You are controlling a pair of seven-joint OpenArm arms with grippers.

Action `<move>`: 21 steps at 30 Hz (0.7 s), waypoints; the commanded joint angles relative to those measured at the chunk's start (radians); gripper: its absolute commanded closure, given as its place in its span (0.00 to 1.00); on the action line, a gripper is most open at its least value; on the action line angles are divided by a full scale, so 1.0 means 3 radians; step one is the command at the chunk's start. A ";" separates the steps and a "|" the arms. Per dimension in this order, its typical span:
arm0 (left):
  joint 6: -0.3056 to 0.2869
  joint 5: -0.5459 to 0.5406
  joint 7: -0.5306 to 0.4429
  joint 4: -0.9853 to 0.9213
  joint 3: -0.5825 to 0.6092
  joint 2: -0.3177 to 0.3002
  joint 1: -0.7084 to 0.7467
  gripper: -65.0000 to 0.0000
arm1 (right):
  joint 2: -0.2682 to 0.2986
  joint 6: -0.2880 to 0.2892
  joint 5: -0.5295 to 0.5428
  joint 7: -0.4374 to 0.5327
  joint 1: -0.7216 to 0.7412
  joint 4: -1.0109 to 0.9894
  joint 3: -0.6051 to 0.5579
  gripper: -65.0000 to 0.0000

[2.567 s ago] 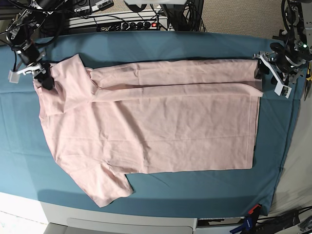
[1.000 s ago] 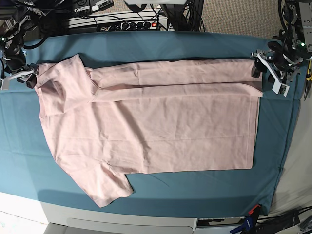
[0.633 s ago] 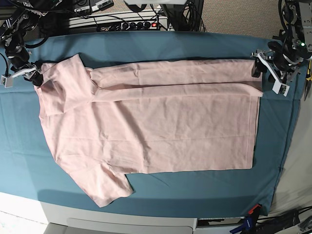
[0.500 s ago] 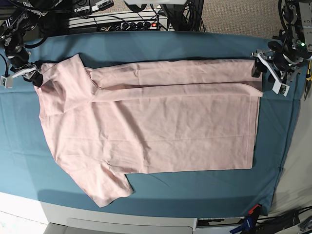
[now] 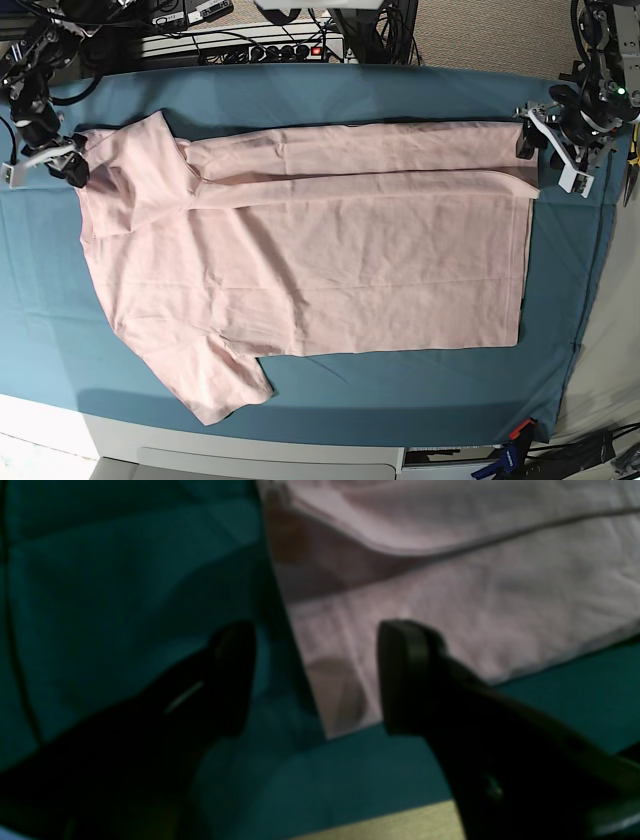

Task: Fold the T-shirt properly
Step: 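Lower the open right gripper onto the collar fabric and close it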

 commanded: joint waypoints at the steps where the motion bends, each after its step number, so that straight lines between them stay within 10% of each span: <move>1: -0.0001 -0.0034 -0.0060 0.0046 -0.0028 -0.0053 -0.0009 0.41 | 0.0079 0.0017 0.0019 0.0106 0.0047 0.0055 0.0000 0.53; 21: 0.0000 -0.0034 -0.0058 0.0046 -0.0028 -0.0053 -0.0009 0.41 | 0.0078 -0.0095 -0.0348 0.0191 0.0146 0.0055 -0.0814 0.60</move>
